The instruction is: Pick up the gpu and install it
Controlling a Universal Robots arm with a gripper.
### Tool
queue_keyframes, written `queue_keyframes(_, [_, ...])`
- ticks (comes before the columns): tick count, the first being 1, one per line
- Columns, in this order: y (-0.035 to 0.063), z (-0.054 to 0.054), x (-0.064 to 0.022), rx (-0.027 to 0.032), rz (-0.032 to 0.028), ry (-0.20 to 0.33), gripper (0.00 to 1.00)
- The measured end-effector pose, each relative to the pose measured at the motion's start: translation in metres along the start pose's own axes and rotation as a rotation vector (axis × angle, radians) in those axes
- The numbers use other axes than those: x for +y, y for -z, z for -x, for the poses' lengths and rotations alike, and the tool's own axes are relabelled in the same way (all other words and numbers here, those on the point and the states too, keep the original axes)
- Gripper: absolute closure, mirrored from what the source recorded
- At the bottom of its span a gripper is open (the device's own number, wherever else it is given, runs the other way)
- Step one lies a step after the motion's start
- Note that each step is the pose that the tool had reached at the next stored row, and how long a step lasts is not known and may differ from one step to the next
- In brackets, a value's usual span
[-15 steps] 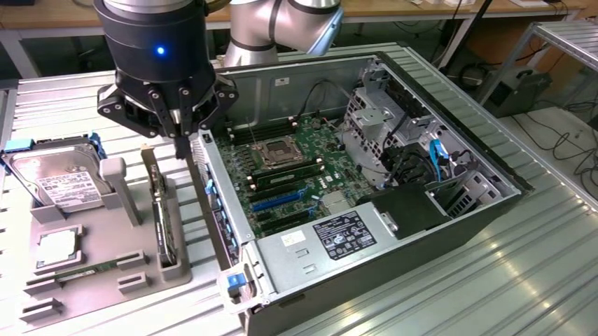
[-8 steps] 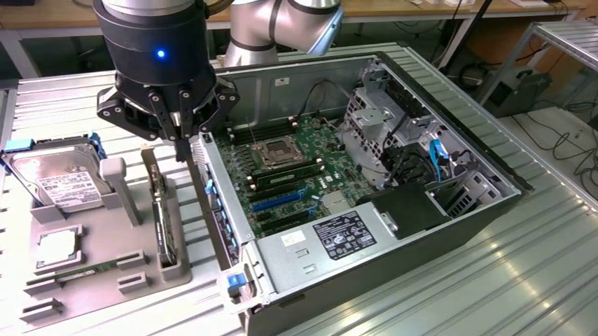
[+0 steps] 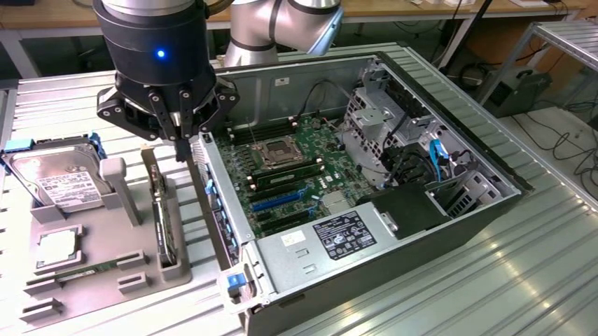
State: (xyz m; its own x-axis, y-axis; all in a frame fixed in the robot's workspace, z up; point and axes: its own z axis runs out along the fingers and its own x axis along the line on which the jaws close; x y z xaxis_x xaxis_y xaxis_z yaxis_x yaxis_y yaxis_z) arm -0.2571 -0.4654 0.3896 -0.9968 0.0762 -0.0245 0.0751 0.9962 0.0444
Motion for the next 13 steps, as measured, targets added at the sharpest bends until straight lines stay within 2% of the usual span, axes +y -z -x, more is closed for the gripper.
queue_keyframes(4, [0.0,0.0,0.0,0.0001,-0.0001,0.0,0.89])
queue_keyframes(7, [0.0,0.0,0.0,0.0,-0.0001,0.0,0.7])
queue_keyframes(8, [0.0,0.0,0.0,0.0,0.0,0.0,0.7])
queue_keyframes(10, [0.0,0.0,0.0,0.0,0.0,0.0,0.58])
queue_keyframes(13, [0.0,0.0,0.0,0.0001,-0.0001,0.0,0.58])
